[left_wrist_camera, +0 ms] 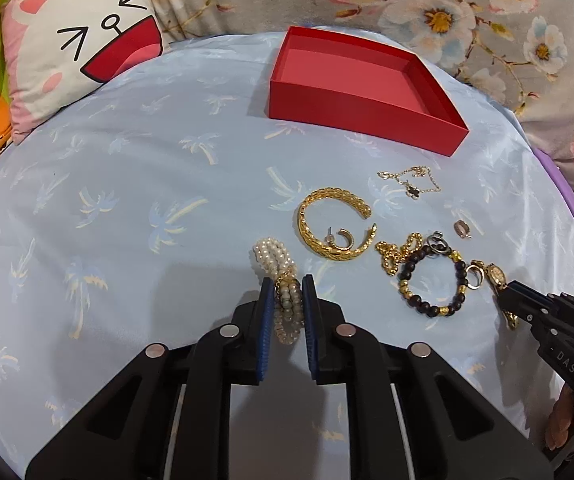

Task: Organize jewelry
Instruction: 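Carry the watch and pearl bracelet into the red box and open both tools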

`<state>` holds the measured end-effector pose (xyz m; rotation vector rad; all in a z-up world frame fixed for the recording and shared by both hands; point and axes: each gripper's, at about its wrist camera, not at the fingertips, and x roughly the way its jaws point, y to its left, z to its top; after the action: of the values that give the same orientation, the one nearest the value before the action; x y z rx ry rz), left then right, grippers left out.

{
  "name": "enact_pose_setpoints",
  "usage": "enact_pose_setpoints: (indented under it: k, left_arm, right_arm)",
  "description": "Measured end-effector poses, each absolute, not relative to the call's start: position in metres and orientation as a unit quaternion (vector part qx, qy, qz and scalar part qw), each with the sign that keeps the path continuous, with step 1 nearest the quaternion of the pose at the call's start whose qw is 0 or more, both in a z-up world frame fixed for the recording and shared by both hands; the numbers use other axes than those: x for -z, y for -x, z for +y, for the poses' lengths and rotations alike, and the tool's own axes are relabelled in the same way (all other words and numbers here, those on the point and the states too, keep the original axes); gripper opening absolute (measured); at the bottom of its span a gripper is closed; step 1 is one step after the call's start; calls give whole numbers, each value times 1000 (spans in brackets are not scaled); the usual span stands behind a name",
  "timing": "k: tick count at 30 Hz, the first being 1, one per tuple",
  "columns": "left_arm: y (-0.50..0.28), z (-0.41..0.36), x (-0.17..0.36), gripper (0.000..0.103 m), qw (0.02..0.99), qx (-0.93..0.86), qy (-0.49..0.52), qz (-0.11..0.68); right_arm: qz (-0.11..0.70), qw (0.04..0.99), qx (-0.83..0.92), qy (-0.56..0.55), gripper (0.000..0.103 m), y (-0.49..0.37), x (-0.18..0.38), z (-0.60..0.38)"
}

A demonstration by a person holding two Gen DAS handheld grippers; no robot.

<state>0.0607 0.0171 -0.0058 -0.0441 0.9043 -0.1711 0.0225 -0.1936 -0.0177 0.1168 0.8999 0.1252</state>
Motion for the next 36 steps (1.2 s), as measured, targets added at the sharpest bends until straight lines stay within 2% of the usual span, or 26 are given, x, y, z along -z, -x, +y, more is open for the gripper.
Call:
enact_pose_setpoints:
  k: [20, 27, 36]
  left_arm:
    - [-44, 45, -63, 12, 927, 111, 26, 357]
    - [-93, 38, -99, 12, 930, 150, 11, 335]
    - [-210, -9, -139, 12, 944, 180, -27, 276]
  right_arm:
    - [364, 928, -50, -68, 11, -15, -45, -203]
    - [334, 940, -50, -48, 11, -60, -88, -209]
    - [285, 957, -35, -46, 11, -193, -139, -218]
